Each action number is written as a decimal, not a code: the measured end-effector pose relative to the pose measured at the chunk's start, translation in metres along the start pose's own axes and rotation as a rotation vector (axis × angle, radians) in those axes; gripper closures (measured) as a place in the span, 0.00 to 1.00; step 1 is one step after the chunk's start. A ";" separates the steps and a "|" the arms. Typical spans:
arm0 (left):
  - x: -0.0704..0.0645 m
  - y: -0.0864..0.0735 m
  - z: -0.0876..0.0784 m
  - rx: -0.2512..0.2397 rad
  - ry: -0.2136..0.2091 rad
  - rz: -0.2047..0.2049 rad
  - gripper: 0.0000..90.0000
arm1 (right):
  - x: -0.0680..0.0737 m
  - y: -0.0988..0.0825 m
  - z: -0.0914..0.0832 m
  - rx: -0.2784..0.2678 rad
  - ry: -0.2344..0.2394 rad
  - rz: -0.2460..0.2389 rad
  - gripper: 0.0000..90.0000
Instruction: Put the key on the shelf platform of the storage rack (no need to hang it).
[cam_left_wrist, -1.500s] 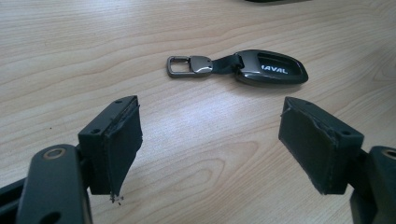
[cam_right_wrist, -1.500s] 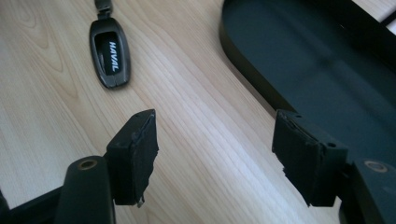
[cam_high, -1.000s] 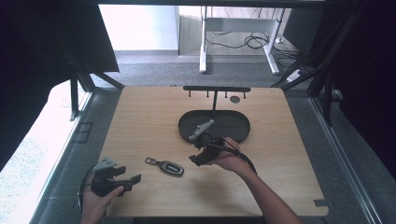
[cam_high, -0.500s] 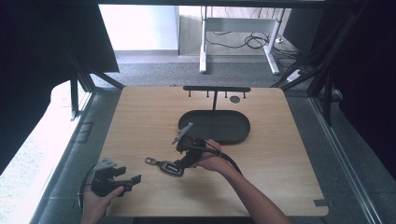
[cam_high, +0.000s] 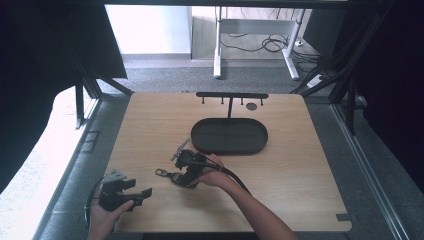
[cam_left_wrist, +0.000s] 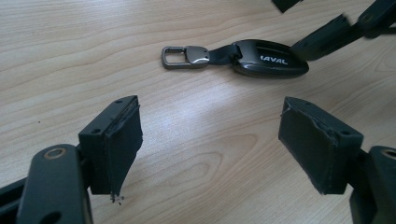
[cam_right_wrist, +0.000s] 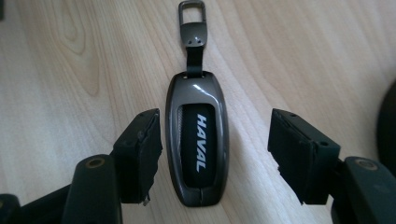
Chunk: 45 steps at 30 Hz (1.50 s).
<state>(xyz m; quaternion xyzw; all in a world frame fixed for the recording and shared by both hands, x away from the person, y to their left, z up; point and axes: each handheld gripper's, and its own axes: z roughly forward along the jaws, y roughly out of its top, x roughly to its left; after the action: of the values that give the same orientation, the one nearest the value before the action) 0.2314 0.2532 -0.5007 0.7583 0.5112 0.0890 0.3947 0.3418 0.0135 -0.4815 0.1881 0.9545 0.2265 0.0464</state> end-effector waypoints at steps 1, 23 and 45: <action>0.000 0.000 0.000 0.000 0.000 -0.001 0.24 | 0.000 0.000 0.002 0.004 0.000 -0.003 0.40; -0.002 -0.001 0.002 0.010 -0.002 0.003 0.24 | 0.006 0.006 0.037 0.071 0.003 -0.003 0.51; -0.003 -0.001 0.004 0.016 0.000 0.005 0.24 | 0.003 0.012 0.008 -0.007 0.031 -0.031 0.55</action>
<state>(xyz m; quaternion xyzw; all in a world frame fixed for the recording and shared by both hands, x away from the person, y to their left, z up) 0.2317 0.2489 -0.5037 0.7628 0.5099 0.0856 0.3883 0.3444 0.0279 -0.4834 0.1695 0.9572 0.2319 0.0356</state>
